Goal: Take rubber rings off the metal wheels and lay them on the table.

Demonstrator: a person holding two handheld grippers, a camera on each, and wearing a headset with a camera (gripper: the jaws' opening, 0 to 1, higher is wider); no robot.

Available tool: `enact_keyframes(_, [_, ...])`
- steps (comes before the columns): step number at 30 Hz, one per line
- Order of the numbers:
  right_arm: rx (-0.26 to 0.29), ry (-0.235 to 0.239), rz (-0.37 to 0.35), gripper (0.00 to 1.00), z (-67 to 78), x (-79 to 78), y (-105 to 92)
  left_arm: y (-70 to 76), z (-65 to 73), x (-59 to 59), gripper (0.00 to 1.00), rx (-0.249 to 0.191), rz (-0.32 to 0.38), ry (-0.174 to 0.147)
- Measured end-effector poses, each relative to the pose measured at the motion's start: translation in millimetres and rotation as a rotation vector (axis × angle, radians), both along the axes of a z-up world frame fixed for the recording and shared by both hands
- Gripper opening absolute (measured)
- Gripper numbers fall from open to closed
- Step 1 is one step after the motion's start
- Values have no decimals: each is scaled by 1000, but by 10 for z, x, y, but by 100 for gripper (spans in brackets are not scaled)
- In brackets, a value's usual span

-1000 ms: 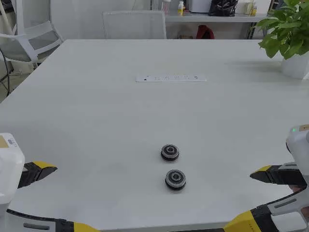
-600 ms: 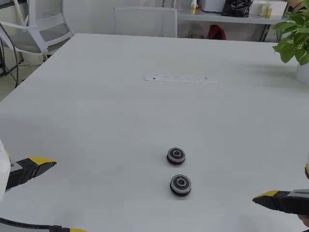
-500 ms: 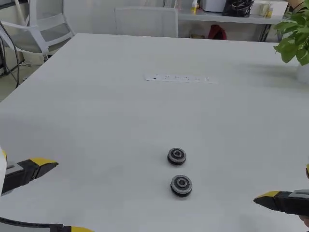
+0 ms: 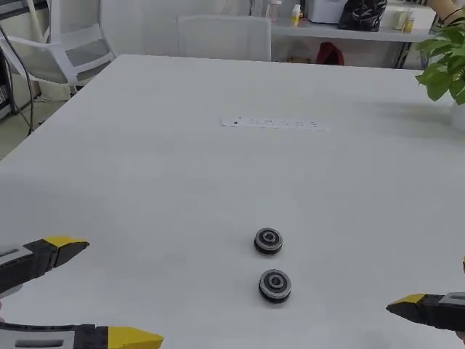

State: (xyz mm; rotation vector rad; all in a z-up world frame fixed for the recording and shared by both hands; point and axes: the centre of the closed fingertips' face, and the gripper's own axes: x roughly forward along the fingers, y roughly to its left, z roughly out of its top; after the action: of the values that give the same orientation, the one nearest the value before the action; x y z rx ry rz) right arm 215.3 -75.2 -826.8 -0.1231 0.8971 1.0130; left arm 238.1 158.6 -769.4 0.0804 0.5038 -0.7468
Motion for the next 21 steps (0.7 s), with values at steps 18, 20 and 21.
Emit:
enact_keyframes(18, [3, -33, -20, 99, 46, 97, -19, 8, -5, 36, 96, 33, -7, -9])
enact_keyframes(20, [4, -37, -25, 99, 48, 122, -31, 5, -11, 45, 96, 39, -10, -8])
enact_keyframes(21, [3, -39, -25, 99, 48, 133, -35, 3, -11, 49, 96, 41, -12, -9])
